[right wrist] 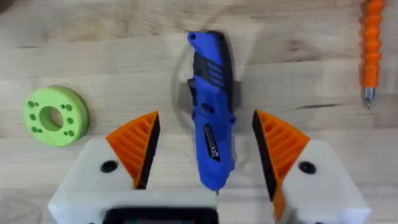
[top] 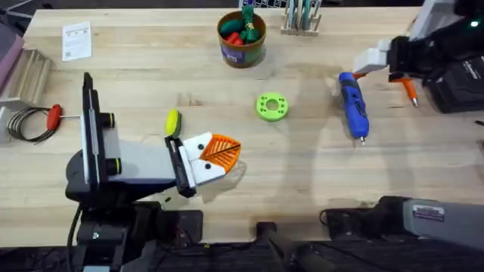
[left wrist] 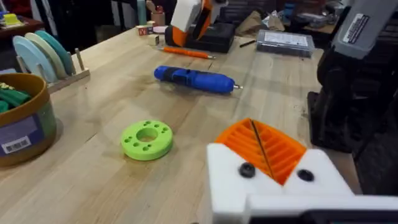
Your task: Pick up the gripper from the table and insert it into the empty holder that is missing its gripper. Then pick up a screw, insert it into the mounting hole, and use the screwdriver to tighten it. Finally, clean up the table by picking up the vegetable and placing it into the bucket.
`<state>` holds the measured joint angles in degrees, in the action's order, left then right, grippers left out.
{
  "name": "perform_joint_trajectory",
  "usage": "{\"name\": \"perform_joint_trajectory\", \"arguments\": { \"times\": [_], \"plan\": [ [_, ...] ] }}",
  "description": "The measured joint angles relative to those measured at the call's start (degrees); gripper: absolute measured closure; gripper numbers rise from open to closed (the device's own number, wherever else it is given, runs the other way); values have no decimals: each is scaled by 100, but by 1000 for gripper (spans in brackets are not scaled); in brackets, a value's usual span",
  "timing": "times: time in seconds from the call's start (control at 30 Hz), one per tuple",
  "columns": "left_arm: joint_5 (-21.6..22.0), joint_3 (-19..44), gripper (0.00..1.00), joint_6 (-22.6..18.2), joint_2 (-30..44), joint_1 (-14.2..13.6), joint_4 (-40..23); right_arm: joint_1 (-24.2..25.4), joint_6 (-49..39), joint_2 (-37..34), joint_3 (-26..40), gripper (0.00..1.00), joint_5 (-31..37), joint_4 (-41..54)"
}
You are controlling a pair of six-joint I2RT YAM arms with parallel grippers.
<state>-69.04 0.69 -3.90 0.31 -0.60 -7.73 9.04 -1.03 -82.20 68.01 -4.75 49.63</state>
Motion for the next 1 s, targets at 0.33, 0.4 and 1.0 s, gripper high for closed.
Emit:
{"name": "perform_joint_trajectory", "arguments": {
  "times": [0.33, 0.4, 1.0],
  "plan": [
    [0, 0, 992, 0, 1, 0, 0, -2, -548, -689, 0, 118, 204, -185],
    [0, 0, 992, 0, 1, 0, -2, -8, -567, -802, 0, 119, 233, -186],
    [0, 0, 992, 0, 1, 0, -1, -374, 87, -1591, 0, 117, 692, -507]
  ]
}}
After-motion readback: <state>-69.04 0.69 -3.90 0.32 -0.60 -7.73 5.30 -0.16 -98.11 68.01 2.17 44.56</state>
